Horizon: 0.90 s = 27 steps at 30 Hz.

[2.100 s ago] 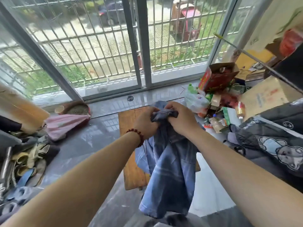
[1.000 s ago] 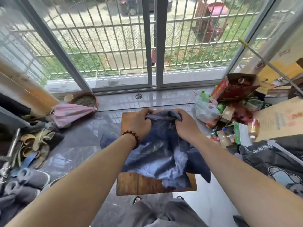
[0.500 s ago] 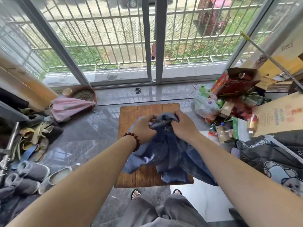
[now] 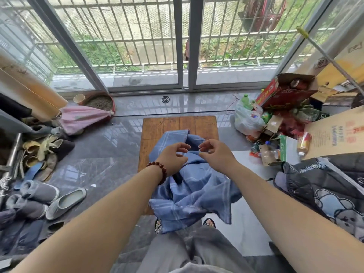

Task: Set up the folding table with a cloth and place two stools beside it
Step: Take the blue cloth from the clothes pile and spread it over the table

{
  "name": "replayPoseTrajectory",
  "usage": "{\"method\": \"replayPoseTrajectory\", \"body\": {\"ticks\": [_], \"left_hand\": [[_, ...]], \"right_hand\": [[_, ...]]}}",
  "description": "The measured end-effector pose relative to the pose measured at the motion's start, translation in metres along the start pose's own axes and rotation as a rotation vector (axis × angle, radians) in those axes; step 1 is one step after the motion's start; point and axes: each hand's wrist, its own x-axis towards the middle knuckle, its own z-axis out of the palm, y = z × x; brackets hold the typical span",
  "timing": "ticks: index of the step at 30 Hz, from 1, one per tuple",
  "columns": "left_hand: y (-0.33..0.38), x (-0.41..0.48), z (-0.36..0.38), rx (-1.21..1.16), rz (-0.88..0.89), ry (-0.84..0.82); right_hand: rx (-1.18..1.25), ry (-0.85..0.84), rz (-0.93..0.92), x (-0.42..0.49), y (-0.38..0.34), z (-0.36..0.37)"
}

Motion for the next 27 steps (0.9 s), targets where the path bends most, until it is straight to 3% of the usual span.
{"method": "replayPoseTrajectory", "body": {"ticks": [14, 27], "left_hand": [[-0.017, 0.02, 0.002, -0.075, -0.035, 0.034], [-0.058, 0.11, -0.01, -0.049, -0.013, 0.071]], "right_hand": [[0.052, -0.052, 0.015, 0.021, 0.015, 0.018], [0.059, -0.041, 0.017, 0.122, 0.035, 0.064]]}}
